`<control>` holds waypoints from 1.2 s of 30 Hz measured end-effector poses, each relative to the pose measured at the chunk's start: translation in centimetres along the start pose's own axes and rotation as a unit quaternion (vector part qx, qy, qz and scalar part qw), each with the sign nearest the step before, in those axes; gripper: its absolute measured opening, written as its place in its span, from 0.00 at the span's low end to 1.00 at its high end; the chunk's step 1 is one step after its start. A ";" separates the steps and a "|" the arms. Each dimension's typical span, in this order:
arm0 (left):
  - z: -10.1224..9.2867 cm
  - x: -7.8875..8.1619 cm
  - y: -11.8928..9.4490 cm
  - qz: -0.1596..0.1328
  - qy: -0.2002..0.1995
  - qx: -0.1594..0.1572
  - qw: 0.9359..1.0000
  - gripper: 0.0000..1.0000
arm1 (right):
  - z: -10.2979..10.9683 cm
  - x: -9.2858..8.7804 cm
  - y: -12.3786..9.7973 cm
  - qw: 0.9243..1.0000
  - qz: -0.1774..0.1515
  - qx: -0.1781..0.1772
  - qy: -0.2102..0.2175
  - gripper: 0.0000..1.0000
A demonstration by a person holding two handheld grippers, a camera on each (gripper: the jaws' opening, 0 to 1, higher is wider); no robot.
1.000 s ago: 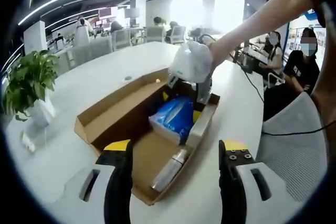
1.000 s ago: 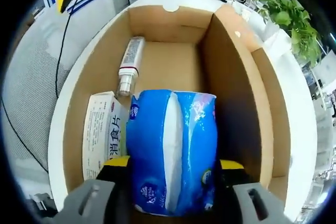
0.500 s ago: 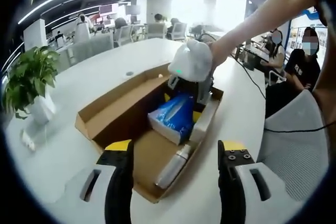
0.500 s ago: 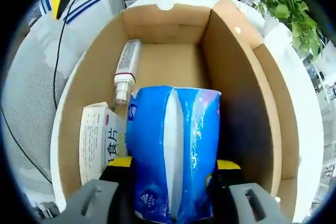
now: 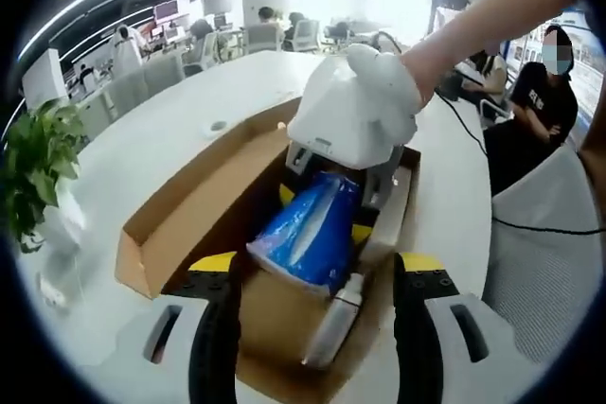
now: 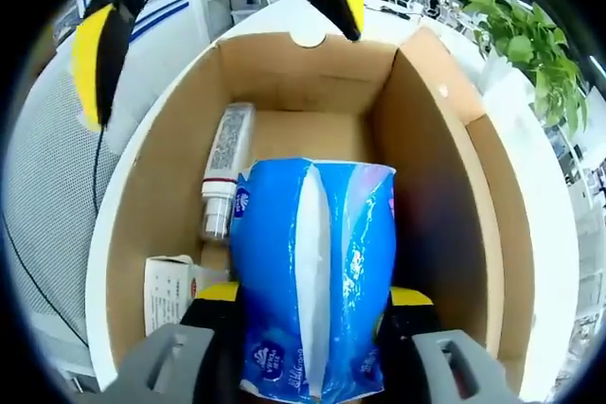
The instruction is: Operate the shoe box by opening the lid, removing the specified soft item, and placing it in the target area until the item is outside and the box remains undamaged.
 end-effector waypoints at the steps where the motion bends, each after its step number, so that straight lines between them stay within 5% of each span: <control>1: 0.1 0.1 0.4 0.004 0.004 -0.005 1.000 0.65 | 0.0 0.0 0.0 1.000 0.001 0.000 0.000 0.56; 15: 0.2 -1.4 6.8 0.089 0.073 -0.081 0.990 0.68 | -0.5 -1.3 -1.3 1.000 -0.003 0.005 0.013 0.64; 18: 0.3 -2.4 7.7 0.121 0.116 -0.093 0.981 0.69 | -0.4 -1.8 -1.0 1.000 0.003 0.008 0.008 0.64; 23: 0.2 -3.7 8.9 0.143 0.133 -0.110 0.974 0.72 | -0.4 -2.2 -0.5 1.000 0.004 0.007 0.000 0.64; 28: 0.4 -4.7 9.4 0.157 0.153 -0.117 0.969 0.72 | -0.3 -2.3 -0.4 1.000 -0.009 0.005 0.005 0.64; 36: 0.5 -4.9 9.4 0.144 0.148 -0.124 0.971 0.67 | -0.3 -2.2 -0.1 0.999 -0.030 -0.009 0.018 0.60</control>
Point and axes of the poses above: the point that each gripper's makers call its tool centre point, and the gripper's own axes: y roughly forward along the fingers, z roughly to its left, x roughly out of its top, the point moved 3 cm from there along -y, roughly backward along the fingers, and after that the axes turned 8 degrees about -z, right-handed, at the moved point
